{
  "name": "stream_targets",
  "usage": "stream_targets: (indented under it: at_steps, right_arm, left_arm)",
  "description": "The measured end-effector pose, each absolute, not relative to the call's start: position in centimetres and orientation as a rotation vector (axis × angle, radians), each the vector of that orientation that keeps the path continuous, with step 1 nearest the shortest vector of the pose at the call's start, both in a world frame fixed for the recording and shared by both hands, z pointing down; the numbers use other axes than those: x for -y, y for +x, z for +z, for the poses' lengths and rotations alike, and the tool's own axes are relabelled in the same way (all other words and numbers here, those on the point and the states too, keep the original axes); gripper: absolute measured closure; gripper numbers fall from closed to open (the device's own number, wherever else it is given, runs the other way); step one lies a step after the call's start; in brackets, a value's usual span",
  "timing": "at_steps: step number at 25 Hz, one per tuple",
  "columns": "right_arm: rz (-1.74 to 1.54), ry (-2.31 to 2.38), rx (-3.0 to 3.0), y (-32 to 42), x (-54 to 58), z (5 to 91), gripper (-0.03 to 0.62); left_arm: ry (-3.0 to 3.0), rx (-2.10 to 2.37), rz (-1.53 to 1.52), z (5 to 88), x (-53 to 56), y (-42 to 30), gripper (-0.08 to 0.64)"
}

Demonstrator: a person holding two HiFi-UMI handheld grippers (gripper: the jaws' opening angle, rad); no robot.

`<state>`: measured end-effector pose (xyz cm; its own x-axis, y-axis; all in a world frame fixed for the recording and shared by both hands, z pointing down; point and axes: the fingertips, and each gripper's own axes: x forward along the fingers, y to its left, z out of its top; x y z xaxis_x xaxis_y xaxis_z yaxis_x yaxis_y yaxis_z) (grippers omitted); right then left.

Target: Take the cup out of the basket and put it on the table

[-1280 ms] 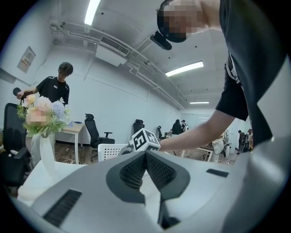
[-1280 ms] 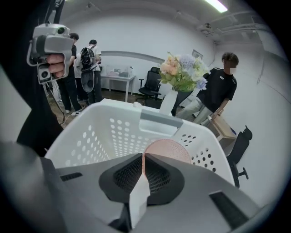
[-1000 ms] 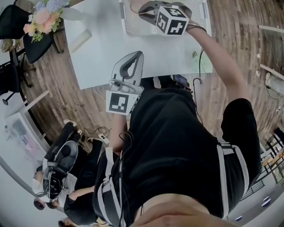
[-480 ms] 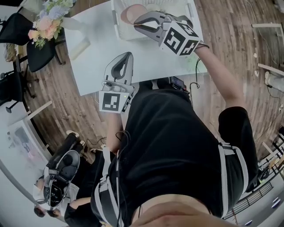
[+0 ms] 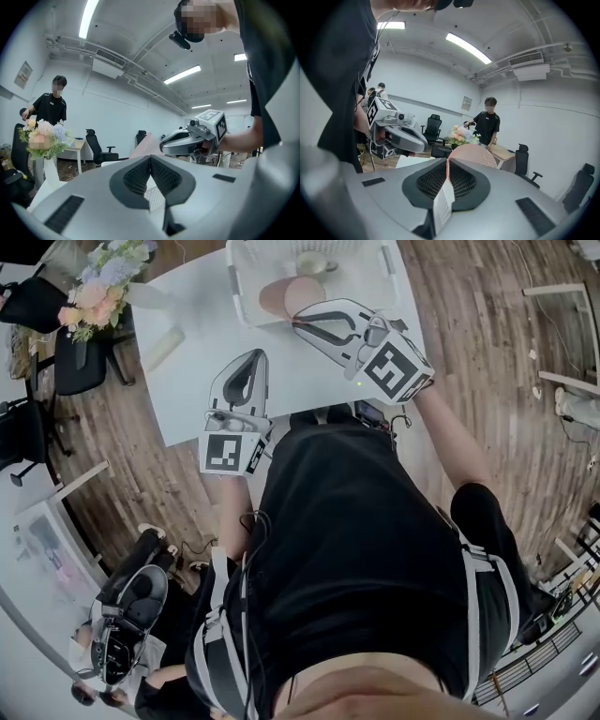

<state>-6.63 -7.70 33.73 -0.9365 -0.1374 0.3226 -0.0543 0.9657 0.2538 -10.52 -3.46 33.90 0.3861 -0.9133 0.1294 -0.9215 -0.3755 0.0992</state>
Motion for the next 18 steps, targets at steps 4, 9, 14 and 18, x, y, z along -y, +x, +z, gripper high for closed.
stream_targets:
  at_steps: [4,9,14,18]
  right_arm:
    - [-0.268,0.172,2.827,-6.1,5.8,33.7,0.561]
    - [-0.179,0.190,2.860,-5.6,4.4,34.2,0.561]
    - [-0.127,0.134,2.862,-6.9,3.2,35.0,0.561]
    - [-0.093,0.074,2.854,-9.1,2.2,36.0,0.561]
  left_arm:
    - [2.482,1.664,0.081,34.0,3.2,-10.7,0.538]
    - [2.482,1.675,0.070,34.0,2.8,-10.8,0.538]
    - [2.463,1.701,0.089,34.7,1.5,-11.6,0.538]
    - [2.433,1.745,0.087,34.7,0.3,-13.4,0.538]
